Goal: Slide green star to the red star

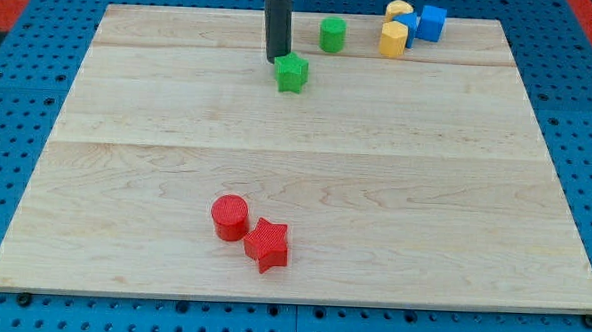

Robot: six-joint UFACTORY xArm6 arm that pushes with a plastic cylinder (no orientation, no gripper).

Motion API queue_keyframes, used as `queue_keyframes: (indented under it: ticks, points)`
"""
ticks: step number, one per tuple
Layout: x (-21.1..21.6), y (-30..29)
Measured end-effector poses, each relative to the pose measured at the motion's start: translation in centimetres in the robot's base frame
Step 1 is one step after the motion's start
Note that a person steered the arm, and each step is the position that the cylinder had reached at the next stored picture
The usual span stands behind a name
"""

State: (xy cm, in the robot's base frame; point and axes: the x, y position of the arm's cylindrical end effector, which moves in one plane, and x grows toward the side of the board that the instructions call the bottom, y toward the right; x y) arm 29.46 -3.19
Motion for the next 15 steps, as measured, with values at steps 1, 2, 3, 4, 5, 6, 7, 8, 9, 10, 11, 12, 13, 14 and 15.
queue_keyframes:
  ticks: [1, 2, 3, 4, 5, 6, 7, 8, 9, 10, 11, 12, 13, 14, 15]
  points:
    - [1.8, -0.1]
    - [3.4, -0.3]
    - [4.9, -1.3]
    - [6.3, -2.3]
    - [7.8, -3.4]
    - [9.2, -4.5]
    - [9.2, -5.4]
    - [3.1, -6.4]
    - [-0.6, 0.5]
    - [1.6, 3.5]
    - [5.7, 1.0]
    - [8.3, -1.2]
    - [11.9, -1.4]
    - [12.9, 0.5]
    - [13.7, 3.0]
